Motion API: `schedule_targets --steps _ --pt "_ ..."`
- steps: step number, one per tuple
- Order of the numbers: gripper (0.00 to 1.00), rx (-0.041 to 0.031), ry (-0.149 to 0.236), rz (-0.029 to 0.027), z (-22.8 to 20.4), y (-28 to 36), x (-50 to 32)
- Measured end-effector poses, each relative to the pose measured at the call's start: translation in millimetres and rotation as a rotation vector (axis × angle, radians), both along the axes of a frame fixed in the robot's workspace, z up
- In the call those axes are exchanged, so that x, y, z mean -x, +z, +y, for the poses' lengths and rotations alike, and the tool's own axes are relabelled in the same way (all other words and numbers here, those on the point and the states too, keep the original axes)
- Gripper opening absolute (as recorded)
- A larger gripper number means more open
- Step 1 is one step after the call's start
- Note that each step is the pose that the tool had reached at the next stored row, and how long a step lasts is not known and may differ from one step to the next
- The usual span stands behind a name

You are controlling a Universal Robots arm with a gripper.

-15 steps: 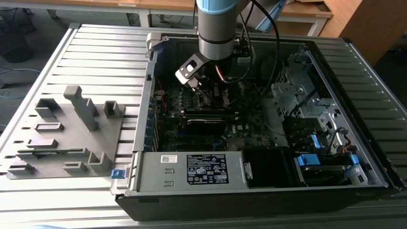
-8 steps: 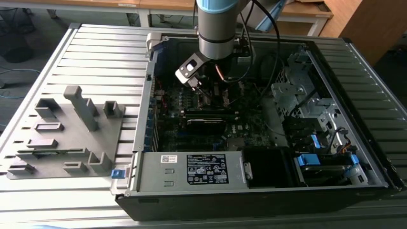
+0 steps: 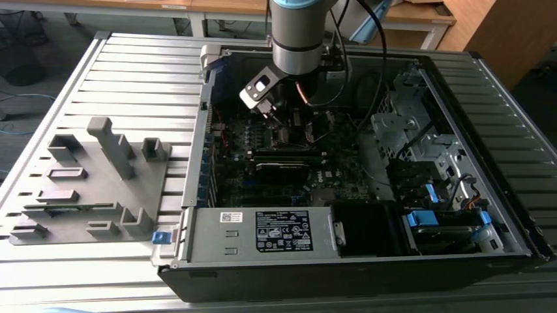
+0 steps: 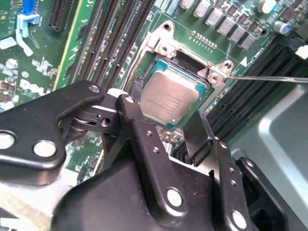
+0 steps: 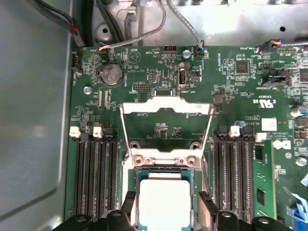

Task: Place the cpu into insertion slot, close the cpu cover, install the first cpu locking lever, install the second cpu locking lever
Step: 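Place the cpu into insertion slot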

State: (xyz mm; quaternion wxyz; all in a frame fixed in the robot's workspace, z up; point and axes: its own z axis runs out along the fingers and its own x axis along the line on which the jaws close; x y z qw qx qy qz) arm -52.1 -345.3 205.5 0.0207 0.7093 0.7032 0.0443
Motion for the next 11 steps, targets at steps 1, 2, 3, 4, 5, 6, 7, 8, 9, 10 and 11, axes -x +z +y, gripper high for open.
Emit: schedule_targets --steps 1,2,3,4,5,6,7,8,9,10,11 --pt "0.61 0.0000 0.000 0.0000 0.0 1.8 0.0" --pt "0.61 0.0000 0.000 0.0000 0.0 2.9 0.0" --pt "0.61 -0.0001 0.000 -0.0001 0.0 3.1 0.0" --pt "0.61 -0.0001 0.000 -0.0001 0.0 3.1 0.0" --pt "0.61 -0.0001 0.000 -0.0002 0.0 3.1 0.0" --pt "0.61 -0.0001 0.000 -0.0001 0.0 3.1 0.0" --pt "0.61 -0.0001 0.000 -0.0001 0.0 3.2 0.0" --pt "0.61 0.0001 0.000 -0.0001 0.0 3.2 0.0" --pt "0.61 0.0001 0.000 -0.0001 0.0 3.2 0.0" --pt "0.61 0.0001 0.000 -0.0001 0.0 3.2 0.0" --pt "0.60 0.0000 0.000 -0.0001 0.0 3.2 0.0"
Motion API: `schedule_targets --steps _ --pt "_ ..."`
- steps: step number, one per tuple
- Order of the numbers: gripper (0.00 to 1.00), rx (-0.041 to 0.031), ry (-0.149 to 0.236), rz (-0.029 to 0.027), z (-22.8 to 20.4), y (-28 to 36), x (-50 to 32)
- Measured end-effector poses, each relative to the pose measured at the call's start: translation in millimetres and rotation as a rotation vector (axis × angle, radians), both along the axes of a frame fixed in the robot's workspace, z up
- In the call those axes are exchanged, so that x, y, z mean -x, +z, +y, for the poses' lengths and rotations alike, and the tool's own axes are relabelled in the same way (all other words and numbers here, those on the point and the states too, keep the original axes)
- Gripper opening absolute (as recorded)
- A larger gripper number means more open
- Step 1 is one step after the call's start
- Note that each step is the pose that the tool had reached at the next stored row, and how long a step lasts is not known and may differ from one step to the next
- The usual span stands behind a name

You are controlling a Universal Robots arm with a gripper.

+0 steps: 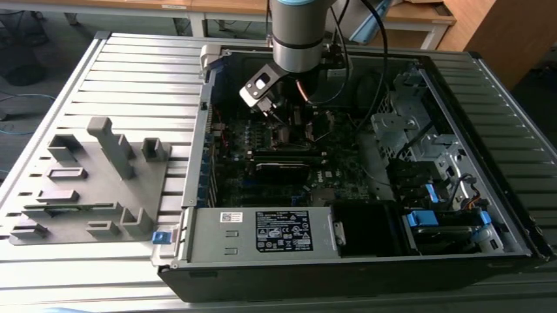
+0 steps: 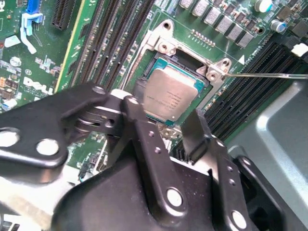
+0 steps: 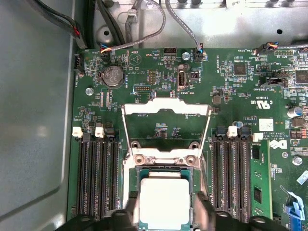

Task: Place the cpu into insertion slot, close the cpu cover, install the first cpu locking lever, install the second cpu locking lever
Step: 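Place the cpu into insertion slot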

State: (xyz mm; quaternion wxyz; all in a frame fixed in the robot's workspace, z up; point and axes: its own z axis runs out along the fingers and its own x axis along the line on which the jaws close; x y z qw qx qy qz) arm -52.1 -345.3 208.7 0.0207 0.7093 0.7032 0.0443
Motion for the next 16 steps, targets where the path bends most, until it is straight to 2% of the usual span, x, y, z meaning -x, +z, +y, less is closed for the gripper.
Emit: schedule_targets --steps 1,5,6,8,9,12,16 --pt "0.60 0.0001 0.000 0.0000 0.0 0.0 0.0" --pt "0.35 0.0001 0.000 0.0000 0.0 0.0 0.0" --pt "0.35 0.0001 0.000 0.0000 0.0 0.0 0.0" --pt "0.24 0.0001 0.000 0.0000 0.0 0.0 0.0" --pt "0.24 0.0001 0.000 0.0000 0.0 0.0 0.0" --pt "0.12 0.0002 0.000 0.0000 0.0 0.0 0.0" --pt "0.11 0.0002 0.000 0.0000 0.0 0.0 0.0"
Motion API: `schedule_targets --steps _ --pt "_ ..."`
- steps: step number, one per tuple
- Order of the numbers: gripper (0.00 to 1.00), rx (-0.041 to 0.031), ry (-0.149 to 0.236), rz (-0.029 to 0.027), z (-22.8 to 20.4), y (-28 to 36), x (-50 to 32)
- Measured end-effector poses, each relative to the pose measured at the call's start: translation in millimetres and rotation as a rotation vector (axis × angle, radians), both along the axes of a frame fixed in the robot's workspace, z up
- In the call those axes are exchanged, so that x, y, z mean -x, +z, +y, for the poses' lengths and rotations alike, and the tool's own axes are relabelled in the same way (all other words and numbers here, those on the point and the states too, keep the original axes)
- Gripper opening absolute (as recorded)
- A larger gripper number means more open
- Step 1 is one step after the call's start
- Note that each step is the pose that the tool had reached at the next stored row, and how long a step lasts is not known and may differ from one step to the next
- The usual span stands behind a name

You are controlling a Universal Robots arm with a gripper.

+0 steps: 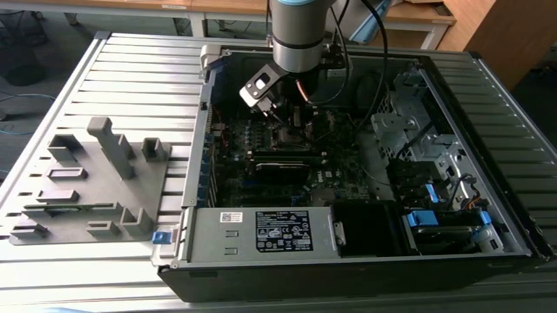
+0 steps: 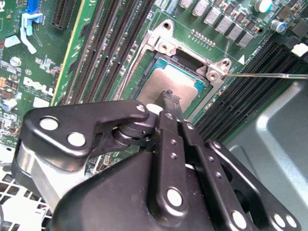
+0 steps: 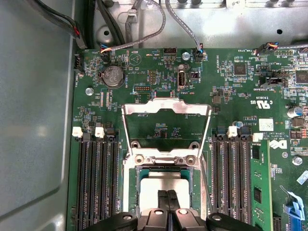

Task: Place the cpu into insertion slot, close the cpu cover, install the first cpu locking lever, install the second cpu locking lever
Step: 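Place the cpu into insertion slot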

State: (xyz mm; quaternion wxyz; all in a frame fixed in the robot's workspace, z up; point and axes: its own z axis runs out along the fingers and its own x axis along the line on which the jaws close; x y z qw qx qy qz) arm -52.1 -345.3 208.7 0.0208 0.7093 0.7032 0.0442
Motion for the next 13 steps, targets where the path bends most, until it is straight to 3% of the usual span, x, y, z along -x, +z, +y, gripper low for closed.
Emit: schedule_targets --steps 3,4,5,6,13 --pt "0.11 0.0001 0.000 0.0016 0.0 0.0 0.0" --pt "0.11 0.0002 0.000 0.0138 0.0 -0.1 -0.2" --pt "0.11 0.0000 0.000 0.0310 0.0 -0.3 -0.6" --pt "0.11 0.0001 0.000 0.0389 0.0 -0.2 -0.7" --pt "0.11 -0.0003 0.000 0.0401 0.0 -0.5 -3.4"
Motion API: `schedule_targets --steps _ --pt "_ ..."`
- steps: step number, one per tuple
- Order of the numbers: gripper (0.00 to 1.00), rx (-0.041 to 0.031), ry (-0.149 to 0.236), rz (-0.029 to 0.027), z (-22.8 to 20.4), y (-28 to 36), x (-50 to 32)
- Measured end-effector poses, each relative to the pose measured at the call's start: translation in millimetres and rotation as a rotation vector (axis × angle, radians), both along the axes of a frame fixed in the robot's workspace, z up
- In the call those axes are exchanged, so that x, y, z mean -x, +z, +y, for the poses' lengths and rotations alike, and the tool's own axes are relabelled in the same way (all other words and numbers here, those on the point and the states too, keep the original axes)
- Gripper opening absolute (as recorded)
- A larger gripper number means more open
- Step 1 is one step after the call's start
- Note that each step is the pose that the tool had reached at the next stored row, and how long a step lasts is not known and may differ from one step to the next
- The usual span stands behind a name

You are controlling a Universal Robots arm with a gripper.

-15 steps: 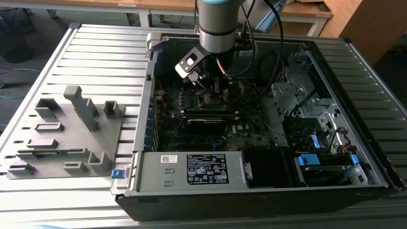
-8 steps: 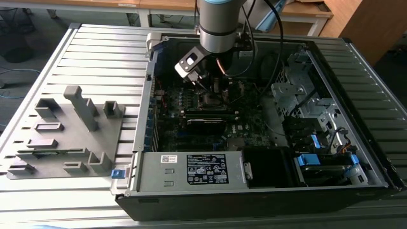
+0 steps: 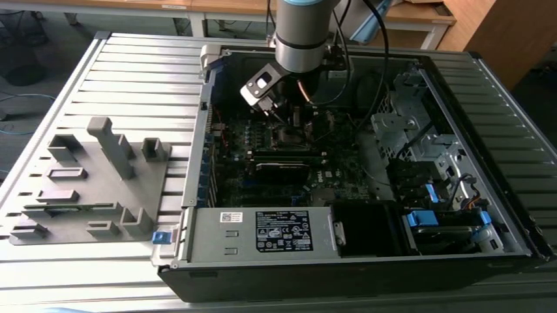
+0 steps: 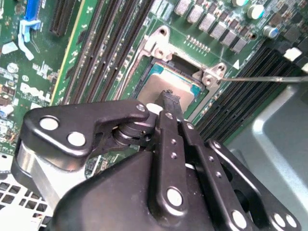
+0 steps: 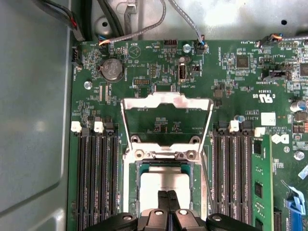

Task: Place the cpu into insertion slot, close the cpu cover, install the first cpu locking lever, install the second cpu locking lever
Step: 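Place the cpu into insertion slot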

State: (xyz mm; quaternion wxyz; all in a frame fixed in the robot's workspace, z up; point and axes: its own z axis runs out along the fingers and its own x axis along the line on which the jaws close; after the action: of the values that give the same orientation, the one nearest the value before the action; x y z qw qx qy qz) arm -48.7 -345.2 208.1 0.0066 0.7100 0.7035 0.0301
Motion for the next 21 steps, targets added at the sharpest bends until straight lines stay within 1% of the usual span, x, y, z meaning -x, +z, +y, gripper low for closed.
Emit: schedule_targets --steps 3,6,8,9,10,13,17,21 --pt "0.11 0.0003 0.000 0.0001 0.0 -1.1 -0.5" --pt "0.11 0.0002 0.000 0.0000 0.0 -5.1 -0.5" --pt "0.11 0.0003 0.000 0.0001 0.0 -5.8 -0.5" --pt "0.11 0.0003 0.000 0.0001 1.9 -6.0 -0.5" --pt "0.11 0.0003 0.000 0.0002 2.5 -6.0 -0.5" --pt "0.11 0.0000 0.000 0.0000 2.7 -6.5 -0.6" --pt "0.11 0.0019 0.000 0.0011 2.5 -9.4 -0.3" --pt "0.11 0.0005 0.000 0.0001 2.7 -10.1 -0.5"
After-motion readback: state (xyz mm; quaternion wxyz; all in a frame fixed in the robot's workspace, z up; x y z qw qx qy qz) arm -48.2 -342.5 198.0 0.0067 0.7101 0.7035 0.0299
